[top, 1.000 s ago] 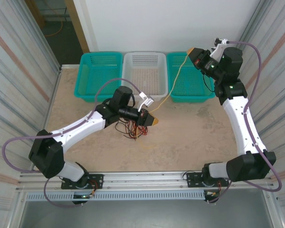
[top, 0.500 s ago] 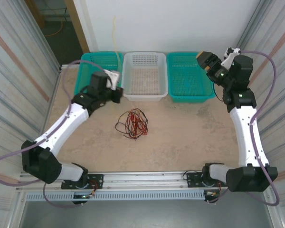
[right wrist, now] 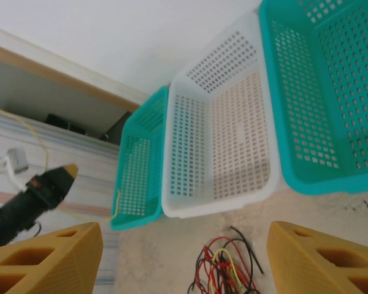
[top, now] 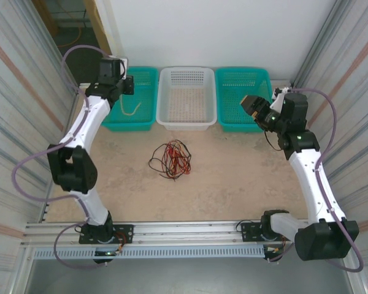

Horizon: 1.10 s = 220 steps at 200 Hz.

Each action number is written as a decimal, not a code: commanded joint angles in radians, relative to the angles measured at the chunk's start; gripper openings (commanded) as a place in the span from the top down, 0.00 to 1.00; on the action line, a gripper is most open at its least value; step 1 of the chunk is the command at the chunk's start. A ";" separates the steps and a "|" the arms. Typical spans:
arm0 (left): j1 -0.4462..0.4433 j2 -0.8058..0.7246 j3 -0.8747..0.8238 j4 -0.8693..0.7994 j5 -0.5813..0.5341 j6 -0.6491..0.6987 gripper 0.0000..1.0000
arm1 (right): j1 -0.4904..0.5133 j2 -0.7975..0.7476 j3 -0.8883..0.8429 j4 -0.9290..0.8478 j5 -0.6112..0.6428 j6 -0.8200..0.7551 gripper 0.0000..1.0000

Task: Untangle the cables

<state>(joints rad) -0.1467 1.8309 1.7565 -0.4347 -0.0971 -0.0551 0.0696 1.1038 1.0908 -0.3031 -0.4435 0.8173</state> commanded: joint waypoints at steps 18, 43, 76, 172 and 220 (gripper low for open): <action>0.077 0.180 0.167 -0.055 0.150 -0.202 1.00 | 0.032 -0.004 -0.053 -0.005 -0.009 -0.042 0.32; 0.090 0.336 0.337 -0.186 0.212 -0.223 0.81 | 0.035 0.001 -0.067 -0.007 -0.004 -0.059 0.33; 0.087 0.373 0.337 -0.198 0.264 -0.254 0.37 | 0.039 0.027 -0.078 -0.002 -0.009 -0.069 0.33; -0.002 -0.030 0.072 -0.265 -0.077 -0.184 0.17 | 0.316 0.102 0.008 -0.136 0.229 -0.173 0.35; -0.030 -0.418 -0.390 -0.097 0.380 -0.338 0.32 | 0.543 0.201 -0.067 -0.133 0.342 -0.126 0.34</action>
<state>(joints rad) -0.1532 1.5082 1.5482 -0.5892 0.0227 -0.2955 0.5293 1.2579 1.0672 -0.4160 -0.1909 0.6872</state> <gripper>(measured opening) 0.735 0.662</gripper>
